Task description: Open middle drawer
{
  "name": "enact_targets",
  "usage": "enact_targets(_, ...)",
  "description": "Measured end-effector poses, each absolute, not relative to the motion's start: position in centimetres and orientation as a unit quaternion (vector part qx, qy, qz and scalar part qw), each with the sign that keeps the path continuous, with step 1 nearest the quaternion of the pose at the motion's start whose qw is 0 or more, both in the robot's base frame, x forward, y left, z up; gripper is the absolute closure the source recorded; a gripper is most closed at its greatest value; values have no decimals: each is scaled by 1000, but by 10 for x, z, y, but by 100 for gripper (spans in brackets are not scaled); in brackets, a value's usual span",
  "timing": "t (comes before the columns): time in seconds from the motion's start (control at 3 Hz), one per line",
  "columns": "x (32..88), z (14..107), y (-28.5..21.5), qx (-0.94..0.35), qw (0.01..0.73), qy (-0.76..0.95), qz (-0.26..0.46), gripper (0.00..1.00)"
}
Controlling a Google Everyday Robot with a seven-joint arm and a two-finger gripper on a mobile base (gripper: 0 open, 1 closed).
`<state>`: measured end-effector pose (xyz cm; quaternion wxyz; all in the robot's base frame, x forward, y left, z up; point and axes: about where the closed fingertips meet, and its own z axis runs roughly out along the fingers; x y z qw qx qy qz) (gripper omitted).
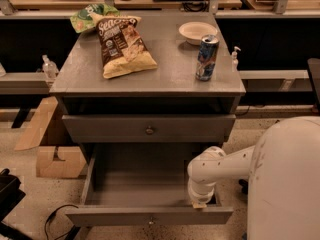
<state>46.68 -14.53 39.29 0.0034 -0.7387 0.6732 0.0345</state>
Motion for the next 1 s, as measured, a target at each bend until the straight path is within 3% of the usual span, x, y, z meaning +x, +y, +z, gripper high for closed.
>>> enact_targets(0.33,468,393,-146,-739,3,673,35,0)
enact_targets(0.67,468,393,-146,-739,3,673,35,0)
enact_targets(1.0,467,393,-146,-739,3,673,35,19)
